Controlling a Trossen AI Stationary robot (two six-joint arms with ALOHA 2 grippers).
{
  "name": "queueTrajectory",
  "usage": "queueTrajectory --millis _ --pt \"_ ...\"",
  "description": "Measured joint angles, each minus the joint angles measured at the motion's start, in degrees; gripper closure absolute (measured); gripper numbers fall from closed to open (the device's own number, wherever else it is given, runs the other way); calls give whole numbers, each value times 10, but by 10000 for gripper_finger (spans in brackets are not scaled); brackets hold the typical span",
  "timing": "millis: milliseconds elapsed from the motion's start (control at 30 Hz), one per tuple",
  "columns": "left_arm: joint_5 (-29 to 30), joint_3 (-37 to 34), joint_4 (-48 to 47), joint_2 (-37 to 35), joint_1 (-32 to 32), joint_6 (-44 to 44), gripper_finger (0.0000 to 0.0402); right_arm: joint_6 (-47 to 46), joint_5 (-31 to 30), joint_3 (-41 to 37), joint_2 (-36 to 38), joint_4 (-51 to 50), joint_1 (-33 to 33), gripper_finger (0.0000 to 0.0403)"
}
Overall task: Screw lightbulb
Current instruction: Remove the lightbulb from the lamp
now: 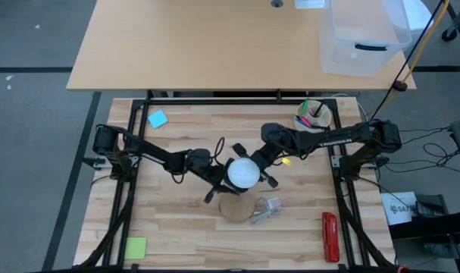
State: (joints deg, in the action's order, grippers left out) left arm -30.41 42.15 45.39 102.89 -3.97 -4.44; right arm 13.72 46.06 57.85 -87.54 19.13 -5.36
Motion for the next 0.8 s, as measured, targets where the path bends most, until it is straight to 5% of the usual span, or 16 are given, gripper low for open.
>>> queueTrajectory --millis 500,800 --pt "-41 -5 -32 22 8 -8 373 -31 -1 1 -4 59 10 236" --pt "-22 -3 80 128 5 42 396 -41 -62 3 -4 39 15 188"
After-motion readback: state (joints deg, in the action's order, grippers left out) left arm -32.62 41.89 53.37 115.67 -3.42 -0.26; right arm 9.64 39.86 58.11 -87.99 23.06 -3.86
